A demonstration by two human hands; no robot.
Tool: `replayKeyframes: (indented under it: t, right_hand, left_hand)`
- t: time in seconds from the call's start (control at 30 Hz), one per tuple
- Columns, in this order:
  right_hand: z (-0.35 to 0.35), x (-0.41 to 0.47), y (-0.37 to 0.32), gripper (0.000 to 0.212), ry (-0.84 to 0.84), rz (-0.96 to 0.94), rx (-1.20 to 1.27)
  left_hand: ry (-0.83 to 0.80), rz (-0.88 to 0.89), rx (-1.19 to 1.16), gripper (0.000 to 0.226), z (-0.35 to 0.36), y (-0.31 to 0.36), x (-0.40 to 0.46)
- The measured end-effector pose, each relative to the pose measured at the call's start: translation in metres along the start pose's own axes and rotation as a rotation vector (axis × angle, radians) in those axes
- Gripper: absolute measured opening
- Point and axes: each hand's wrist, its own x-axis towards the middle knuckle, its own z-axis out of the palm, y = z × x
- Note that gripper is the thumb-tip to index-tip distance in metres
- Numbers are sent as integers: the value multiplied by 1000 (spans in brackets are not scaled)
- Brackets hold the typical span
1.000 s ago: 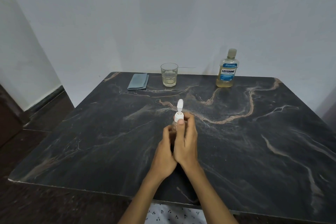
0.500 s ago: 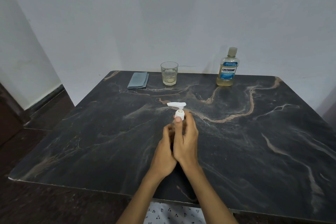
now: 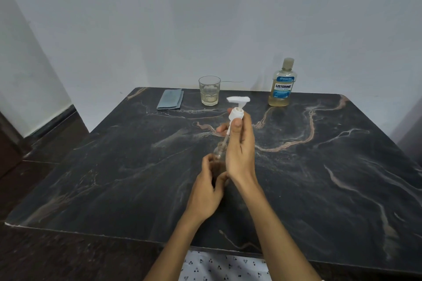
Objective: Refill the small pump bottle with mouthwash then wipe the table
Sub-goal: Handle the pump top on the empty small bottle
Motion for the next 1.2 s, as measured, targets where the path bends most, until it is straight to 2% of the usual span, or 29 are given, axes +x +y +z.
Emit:
replayKeyframes:
  t: [0.33,0.5,0.63,0.8,1.0,1.1,1.2]
  right_hand:
    - [1,13,-20,24,45,-70,46]
    - [0,23,-44,24,93,-129,168]
    - [-4,43,-62,35,89,-229,188]
    - [-7,64,-38,43,24,-211,-81]
    - [-24,50,49,40,-261,-43,-663]
    - [-26,39,74,38,-390,-16,-780]
    - [-25,36,81,34,-443,-20,-792]
  left_hand:
    - [-3,-27,-20,50,2,3,0]
    - [0,-15,-9,39,2,1,0]
    - [17,-16,3,38,3,-1,2]
    - [22,-20,-7,36,4,-2,2]
    - [22,19,-4,39,4,-4,2]
    - [29,26,-2,38,4,-4,2]
    - [25,29,-16,38,5,-4,2]
